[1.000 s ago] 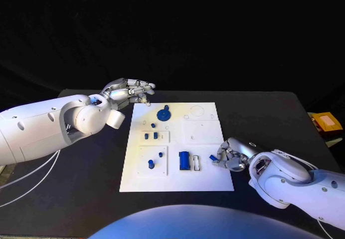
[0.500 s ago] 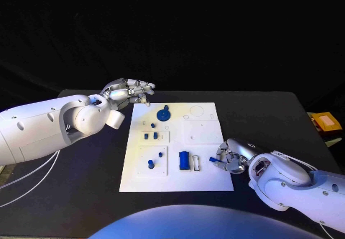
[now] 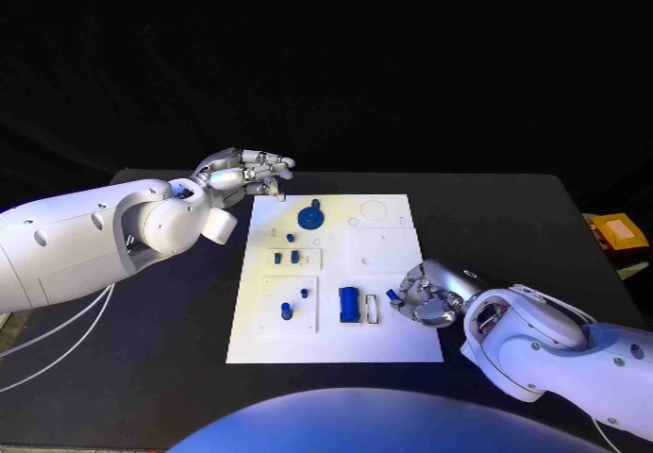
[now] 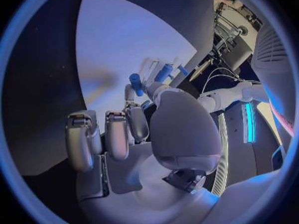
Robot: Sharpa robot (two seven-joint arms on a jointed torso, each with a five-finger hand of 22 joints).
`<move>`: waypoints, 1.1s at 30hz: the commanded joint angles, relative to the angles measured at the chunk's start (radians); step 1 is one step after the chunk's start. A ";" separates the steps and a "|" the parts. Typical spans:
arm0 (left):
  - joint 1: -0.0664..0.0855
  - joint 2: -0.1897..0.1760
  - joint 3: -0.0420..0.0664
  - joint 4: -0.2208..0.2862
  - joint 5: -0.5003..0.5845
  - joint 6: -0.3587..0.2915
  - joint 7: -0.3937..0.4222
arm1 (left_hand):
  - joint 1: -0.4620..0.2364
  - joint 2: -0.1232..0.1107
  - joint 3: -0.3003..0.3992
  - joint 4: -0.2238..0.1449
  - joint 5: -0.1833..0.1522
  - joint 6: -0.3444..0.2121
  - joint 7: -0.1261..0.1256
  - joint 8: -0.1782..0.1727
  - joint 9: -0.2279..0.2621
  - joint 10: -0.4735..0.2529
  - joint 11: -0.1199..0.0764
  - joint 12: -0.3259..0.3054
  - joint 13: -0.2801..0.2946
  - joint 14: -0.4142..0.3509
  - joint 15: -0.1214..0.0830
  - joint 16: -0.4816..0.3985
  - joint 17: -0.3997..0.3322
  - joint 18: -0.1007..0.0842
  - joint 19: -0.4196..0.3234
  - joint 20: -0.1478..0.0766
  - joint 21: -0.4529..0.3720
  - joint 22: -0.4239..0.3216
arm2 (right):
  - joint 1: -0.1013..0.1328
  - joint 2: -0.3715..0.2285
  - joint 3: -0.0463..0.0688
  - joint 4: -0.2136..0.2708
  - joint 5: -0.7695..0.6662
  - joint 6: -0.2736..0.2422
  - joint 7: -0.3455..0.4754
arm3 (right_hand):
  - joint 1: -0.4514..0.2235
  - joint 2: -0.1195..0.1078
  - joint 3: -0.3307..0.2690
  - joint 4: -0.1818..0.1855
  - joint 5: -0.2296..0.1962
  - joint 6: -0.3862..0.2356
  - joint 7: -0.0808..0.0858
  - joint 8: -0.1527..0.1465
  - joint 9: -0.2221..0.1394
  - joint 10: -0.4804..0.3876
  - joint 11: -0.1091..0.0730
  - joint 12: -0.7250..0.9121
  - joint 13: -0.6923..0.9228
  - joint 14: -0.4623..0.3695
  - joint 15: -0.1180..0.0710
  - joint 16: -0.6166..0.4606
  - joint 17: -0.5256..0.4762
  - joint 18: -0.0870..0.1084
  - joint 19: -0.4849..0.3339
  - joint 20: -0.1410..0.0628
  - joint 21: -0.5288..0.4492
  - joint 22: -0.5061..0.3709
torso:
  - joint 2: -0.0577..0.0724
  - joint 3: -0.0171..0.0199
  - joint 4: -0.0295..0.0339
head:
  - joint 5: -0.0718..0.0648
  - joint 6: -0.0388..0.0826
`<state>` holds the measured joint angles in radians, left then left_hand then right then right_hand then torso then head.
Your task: Assemble the parts on the task board
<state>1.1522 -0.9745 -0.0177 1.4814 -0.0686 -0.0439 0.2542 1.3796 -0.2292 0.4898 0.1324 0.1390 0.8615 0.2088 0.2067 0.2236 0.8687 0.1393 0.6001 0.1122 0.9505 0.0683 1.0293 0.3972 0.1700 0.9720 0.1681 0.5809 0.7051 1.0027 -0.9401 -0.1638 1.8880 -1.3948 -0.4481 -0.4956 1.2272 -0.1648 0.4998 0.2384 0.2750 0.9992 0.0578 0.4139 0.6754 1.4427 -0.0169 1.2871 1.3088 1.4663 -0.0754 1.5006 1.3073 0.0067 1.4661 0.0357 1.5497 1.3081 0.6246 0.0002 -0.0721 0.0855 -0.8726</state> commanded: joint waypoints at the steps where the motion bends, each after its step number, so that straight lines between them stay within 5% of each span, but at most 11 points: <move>1: 0.000 0.001 0.001 0.004 0.005 0.014 0.007 | -0.003 0.006 -0.002 0.003 0.001 -0.007 -0.002 -0.002 -0.001 -0.007 0.002 0.005 0.001 -0.003 0.005 0.000 -0.001 0.012 0.007 -0.002 -0.007 -0.001 | 0.001 0.013 -0.001 -0.002 0.092 -0.005 0.049 | -0.011 0.002 0.089 -0.087 0.003 -0.005 -0.002 0.003 0.037 0.007 -0.001 0.006 0.073 0.079 -0.006 0.003 0.134 -0.003 0.099 -0.008 0.004 0.258 | 0.001 0.0000 0.0001 | 0.001 0.000; 22: 0.001 -0.001 0.001 0.008 0.005 0.018 0.007 | -0.002 0.007 -0.002 0.003 0.001 -0.007 -0.002 -0.002 -0.002 -0.008 0.002 0.005 0.001 -0.003 0.005 0.000 -0.002 0.012 0.008 -0.002 -0.008 -0.001 | -0.013 0.092 -0.001 -0.068 0.155 0.049 0.023 | -0.064 -0.003 0.076 -0.079 0.020 -0.006 -0.001 0.008 0.040 0.005 -0.001 0.004 0.074 0.078 -0.005 0.001 0.131 -0.001 0.095 -0.007 -0.005 0.255 | 0.001 0.0008 -0.0008 | 0.008 0.000; 33: 0.001 -0.002 0.001 0.008 0.005 0.017 0.007 | -0.002 0.007 -0.002 0.003 0.001 -0.007 -0.002 -0.002 -0.002 -0.008 0.002 0.005 0.001 -0.003 0.005 0.000 -0.002 0.012 0.008 -0.002 -0.008 -0.001 | -0.020 0.101 -0.001 -0.073 0.138 0.048 0.020 | -0.138 -0.003 0.039 -0.042 -0.033 0.000 0.001 0.009 0.036 0.007 0.001 0.007 0.077 0.078 -0.003 0.001 0.132 -0.001 0.095 -0.006 -0.005 0.255 | 0.000 0.0014 -0.0010 | 0.007 0.000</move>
<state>1.1523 -0.9769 -0.0178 1.4867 -0.0686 -0.0424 0.2542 1.3796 -0.2292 0.4898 0.1324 0.1390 0.8615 0.2088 0.2066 0.2236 0.8687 0.1394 0.6001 0.1120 0.9505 0.0683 1.0293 0.3972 0.1701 0.9720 0.1680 0.5770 0.7053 0.9856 -0.8408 -0.1627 1.8146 -1.2470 -0.4254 -0.4687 1.0977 -0.1672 0.5432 0.1950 0.2459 0.9991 0.0586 0.4291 0.7149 1.4435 -0.0160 1.2908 1.3088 1.4663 -0.0752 1.5006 1.3078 0.0067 1.4661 0.0358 1.5497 1.3077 0.6253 0.0015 -0.0732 0.0931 -0.8726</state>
